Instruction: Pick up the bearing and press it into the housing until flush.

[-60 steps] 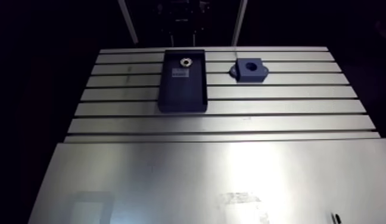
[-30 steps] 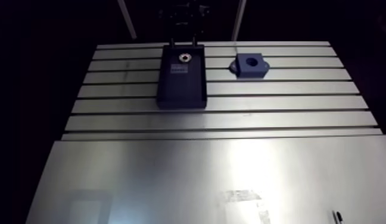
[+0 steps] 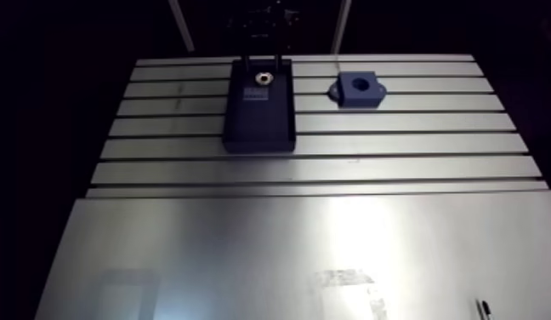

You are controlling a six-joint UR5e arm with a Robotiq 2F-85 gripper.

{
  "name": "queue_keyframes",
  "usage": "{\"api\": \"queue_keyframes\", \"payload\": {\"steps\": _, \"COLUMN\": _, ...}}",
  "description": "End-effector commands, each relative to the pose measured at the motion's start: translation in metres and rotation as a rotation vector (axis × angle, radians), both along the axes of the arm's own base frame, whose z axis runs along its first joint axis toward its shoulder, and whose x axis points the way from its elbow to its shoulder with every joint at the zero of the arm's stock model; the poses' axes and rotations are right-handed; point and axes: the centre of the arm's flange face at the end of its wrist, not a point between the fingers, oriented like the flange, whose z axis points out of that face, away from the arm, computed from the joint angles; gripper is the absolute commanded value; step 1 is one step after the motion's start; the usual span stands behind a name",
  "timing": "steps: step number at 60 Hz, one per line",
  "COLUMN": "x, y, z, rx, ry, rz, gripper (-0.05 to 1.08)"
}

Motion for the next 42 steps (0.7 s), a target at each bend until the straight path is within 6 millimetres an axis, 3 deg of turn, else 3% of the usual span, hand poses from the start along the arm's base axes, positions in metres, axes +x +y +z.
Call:
{"api": "queue_keyframes", "payload": {"steps": 1, "x": 0.001, "y": 0.001, "z": -0.005, "rx": -0.001, "ry": 0.006, "rz": 0.0, "gripper": 0.39}}
{"api": "queue_keyframes", "payload": {"steps": 42, "x": 0.002, "y": 0.001, "z": -0.016, "rx": 0.0, "ry": 0.008, "rz": 0.001, "gripper": 0.39}}
